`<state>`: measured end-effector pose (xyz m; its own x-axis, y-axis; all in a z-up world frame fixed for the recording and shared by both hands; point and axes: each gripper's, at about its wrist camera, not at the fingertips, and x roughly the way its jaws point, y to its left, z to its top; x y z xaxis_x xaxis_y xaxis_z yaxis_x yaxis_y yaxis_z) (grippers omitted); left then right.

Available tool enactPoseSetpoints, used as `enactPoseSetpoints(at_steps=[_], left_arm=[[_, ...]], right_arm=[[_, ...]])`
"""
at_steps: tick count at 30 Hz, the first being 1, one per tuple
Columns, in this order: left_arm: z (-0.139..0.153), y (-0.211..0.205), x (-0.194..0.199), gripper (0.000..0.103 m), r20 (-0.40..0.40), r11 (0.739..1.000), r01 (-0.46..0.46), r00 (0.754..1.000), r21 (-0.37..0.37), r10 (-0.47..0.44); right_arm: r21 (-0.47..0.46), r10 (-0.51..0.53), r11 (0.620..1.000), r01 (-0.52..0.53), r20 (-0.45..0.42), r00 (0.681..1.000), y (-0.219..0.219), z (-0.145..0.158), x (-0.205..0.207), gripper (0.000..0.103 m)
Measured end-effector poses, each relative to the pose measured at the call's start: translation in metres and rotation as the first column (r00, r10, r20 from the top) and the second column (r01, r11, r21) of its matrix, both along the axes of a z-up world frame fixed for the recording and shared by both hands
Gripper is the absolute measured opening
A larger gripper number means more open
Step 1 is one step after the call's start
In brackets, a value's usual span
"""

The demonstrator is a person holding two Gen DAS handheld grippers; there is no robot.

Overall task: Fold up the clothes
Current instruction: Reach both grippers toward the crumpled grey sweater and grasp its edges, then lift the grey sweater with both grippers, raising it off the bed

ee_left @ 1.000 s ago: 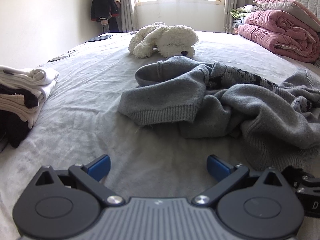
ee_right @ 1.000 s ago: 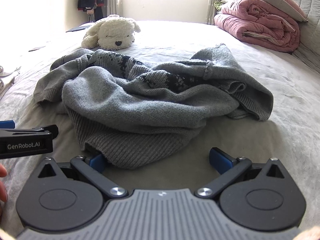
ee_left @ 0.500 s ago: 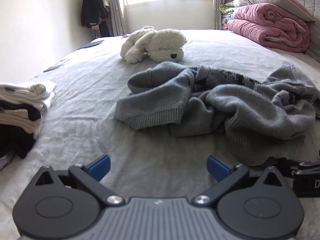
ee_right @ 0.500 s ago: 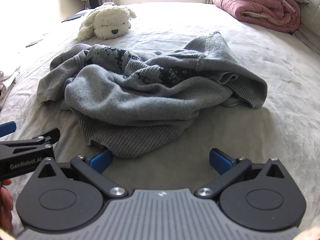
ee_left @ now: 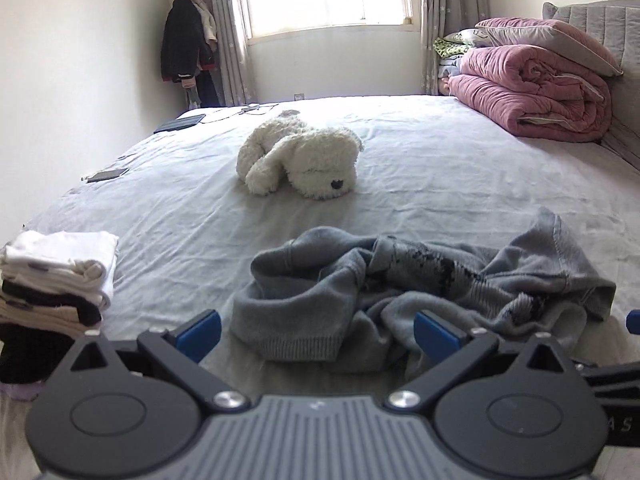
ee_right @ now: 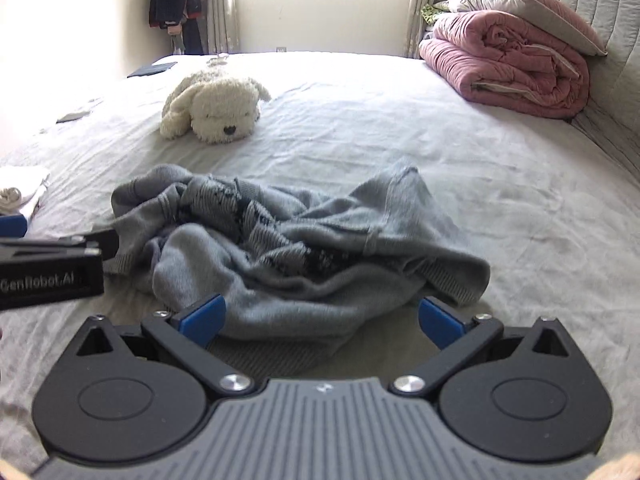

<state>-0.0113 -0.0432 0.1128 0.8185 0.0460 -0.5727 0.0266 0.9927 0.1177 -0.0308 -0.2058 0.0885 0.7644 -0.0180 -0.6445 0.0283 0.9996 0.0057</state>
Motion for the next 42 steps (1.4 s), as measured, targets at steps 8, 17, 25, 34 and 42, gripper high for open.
enactPoseSetpoints(at_steps=[8, 17, 25, 34, 42], left_arm=[[-0.009, 0.02, 0.052, 0.103, -0.059, 0.99, -0.021, 0.998, -0.142, 0.012], [-0.045, 0.055, 0.072, 0.103, -0.079, 0.984, -0.06, 0.996, -0.17, 0.047], [-0.064, 0.025, 0.078, 0.092, -0.106, 0.991, 0.072, 0.991, -0.109, -0.084], [-0.061, 0.035, 0.074, 0.015, -0.131, 0.979, 0.121, 0.981, -0.163, -0.143], [-0.033, 0.06, 0.043, 0.013, -0.091, 0.959, 0.166, 0.977, -0.231, -0.192]], right_arm=[[0.014, 0.001, 1.0, -0.001, 0.03, 1.0, -0.043, 0.021, 0.026, 0.103], [0.126, 0.091, 0.988, -0.085, -0.049, 0.995, -0.07, -0.022, 0.064, 0.074], [0.022, 0.164, 0.986, -0.164, -0.03, 0.986, -0.057, -0.032, 0.068, 0.018], [-0.015, 0.056, 0.998, -0.055, 0.199, 0.978, -0.081, 0.011, 0.046, 0.015], [0.088, -0.151, 0.988, 0.128, 0.363, 0.919, -0.135, 0.054, 0.022, 0.013]])
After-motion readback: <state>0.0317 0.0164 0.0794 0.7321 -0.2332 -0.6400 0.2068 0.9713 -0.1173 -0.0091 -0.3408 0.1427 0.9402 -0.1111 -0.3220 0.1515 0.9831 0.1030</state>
